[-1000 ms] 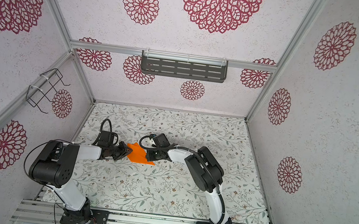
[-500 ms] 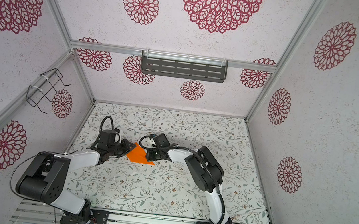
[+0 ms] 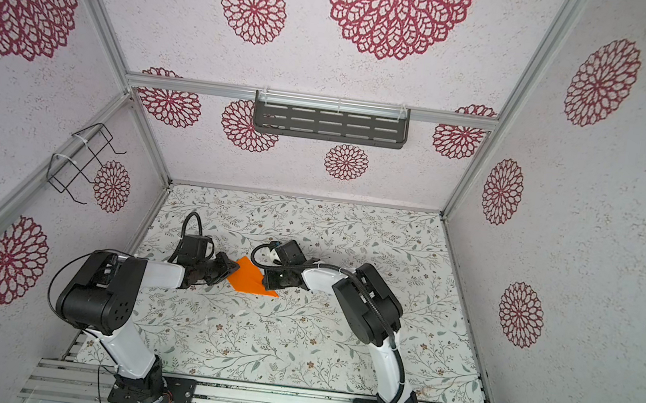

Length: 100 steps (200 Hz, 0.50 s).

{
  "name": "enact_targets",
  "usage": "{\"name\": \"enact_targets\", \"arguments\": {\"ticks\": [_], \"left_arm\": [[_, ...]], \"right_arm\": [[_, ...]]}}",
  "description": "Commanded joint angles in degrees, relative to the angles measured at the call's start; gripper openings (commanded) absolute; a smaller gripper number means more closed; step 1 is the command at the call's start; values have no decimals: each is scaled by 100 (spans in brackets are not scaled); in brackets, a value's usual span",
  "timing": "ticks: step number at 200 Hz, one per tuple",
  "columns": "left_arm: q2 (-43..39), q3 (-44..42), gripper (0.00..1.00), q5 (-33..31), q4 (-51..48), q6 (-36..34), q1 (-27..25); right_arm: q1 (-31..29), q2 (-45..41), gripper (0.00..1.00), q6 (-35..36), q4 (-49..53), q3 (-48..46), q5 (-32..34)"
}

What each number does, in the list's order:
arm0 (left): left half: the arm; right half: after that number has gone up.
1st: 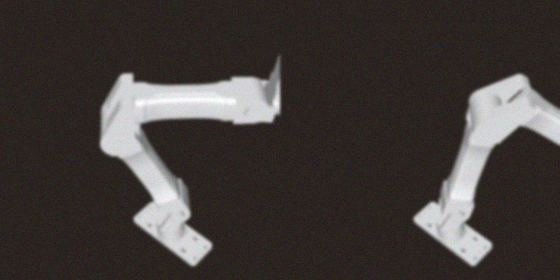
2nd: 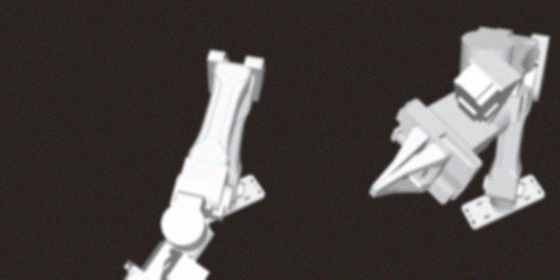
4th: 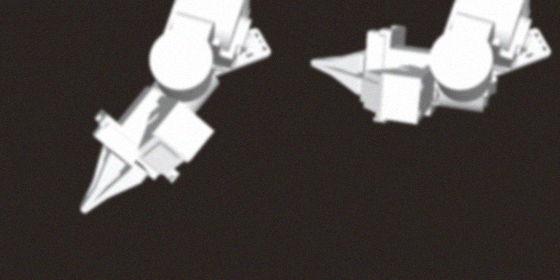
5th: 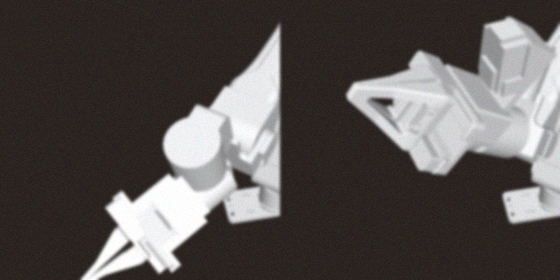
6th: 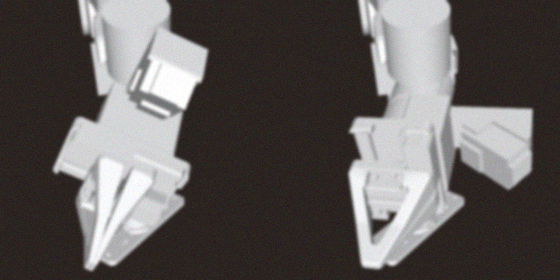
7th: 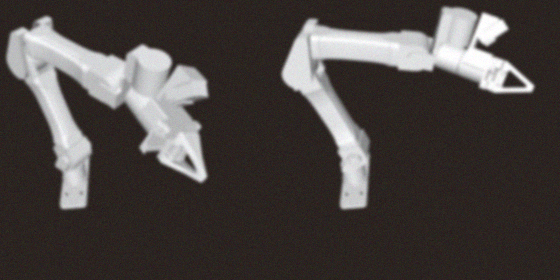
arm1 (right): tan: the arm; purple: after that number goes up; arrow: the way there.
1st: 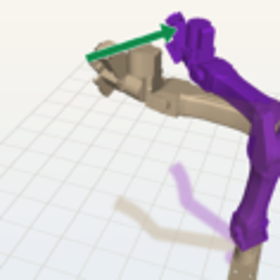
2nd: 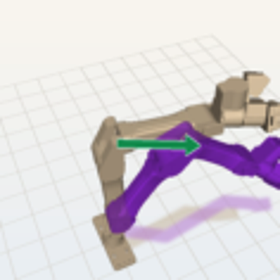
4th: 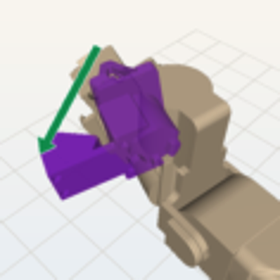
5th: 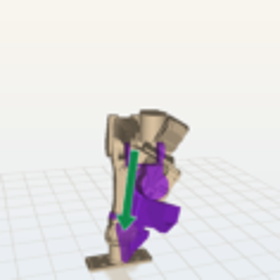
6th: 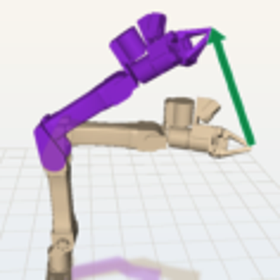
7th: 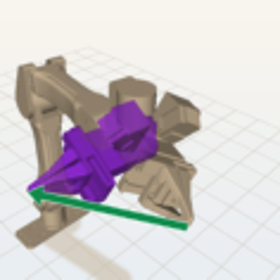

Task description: Fold a paper plane with a square sheet of paper (pick it up from the middle)

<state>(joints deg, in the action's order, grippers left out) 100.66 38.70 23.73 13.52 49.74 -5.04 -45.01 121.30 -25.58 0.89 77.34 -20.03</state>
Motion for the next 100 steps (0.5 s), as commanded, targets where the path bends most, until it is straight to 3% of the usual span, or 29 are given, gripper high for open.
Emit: {"name": "enact_targets", "arguments": {"ticks": [1, 58, 100], "left_arm": [[153, -175, 15, -109, 150, -138, 208], [-57, -159, 16, -440, -262, -348, 586], [-933, 45, 16, -299, -764, -208, 451]], "right_arm": [[64, 245, 10, -43, 542, -115, 250], [70, 219, 10, -61, 523, -175, 252], [64, 220, 10, -81, 518, -191, 265]]}}
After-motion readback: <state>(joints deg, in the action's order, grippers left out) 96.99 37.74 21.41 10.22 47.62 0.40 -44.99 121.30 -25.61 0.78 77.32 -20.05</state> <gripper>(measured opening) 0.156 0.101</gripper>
